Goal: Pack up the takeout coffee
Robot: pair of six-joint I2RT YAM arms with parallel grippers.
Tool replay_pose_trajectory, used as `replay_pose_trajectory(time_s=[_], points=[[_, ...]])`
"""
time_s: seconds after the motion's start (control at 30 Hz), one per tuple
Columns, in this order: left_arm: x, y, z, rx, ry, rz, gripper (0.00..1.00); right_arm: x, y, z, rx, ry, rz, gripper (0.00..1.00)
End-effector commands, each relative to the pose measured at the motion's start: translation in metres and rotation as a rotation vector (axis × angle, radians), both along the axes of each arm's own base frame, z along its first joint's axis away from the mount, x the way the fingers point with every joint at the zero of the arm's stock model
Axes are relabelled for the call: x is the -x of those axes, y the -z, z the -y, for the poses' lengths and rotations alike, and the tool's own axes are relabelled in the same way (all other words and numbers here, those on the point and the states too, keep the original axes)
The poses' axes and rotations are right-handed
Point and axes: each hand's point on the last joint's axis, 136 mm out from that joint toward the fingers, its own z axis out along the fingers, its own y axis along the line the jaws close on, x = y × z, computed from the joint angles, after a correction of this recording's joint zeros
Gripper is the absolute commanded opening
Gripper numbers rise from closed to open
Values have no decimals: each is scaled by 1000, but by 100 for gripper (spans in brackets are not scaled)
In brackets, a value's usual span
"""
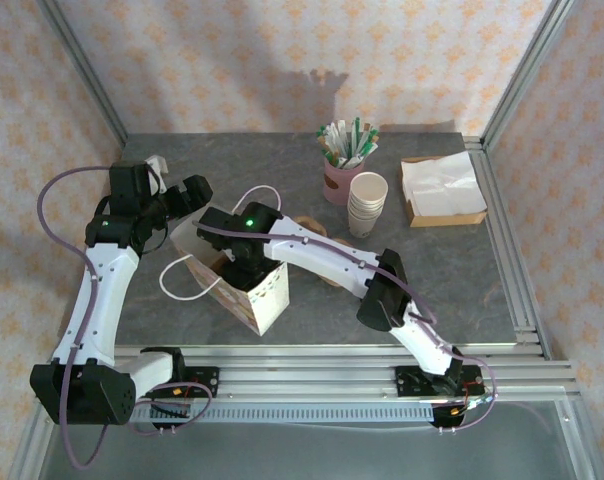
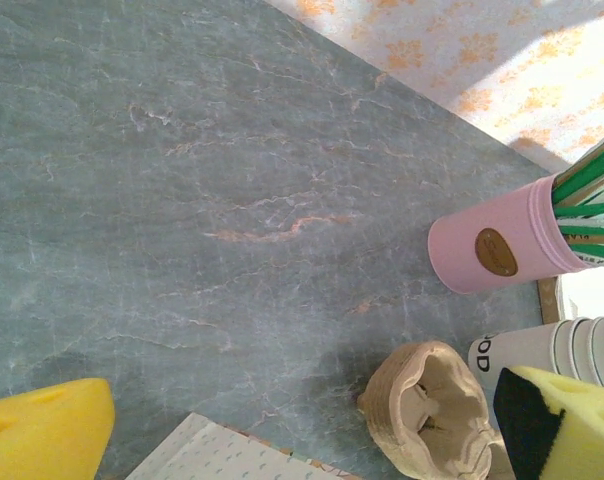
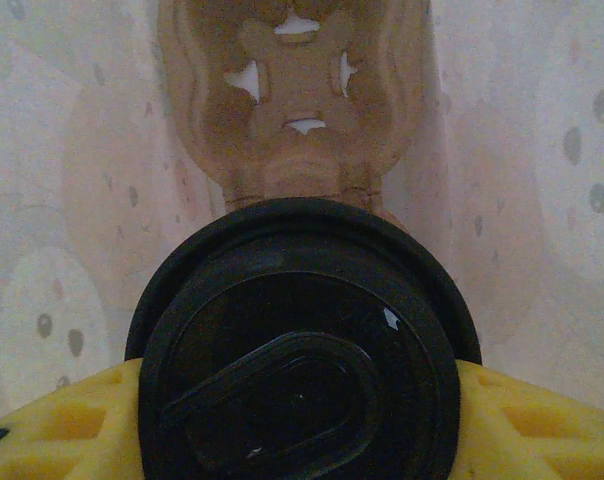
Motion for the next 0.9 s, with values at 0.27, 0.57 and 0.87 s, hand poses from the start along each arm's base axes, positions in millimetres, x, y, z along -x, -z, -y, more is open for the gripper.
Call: replay_pose_trajectory(time_s=[0.27, 0.57, 0.87], points=[[6, -12, -2, -53, 28, 36, 99, 1, 0, 3, -3, 6, 27, 47], [8, -13, -5, -67, 17, 40, 99, 9, 15, 11, 53, -14, 7, 46], [8, -13, -5, -72, 17, 40, 99, 19, 32, 19, 110, -37, -22, 46]])
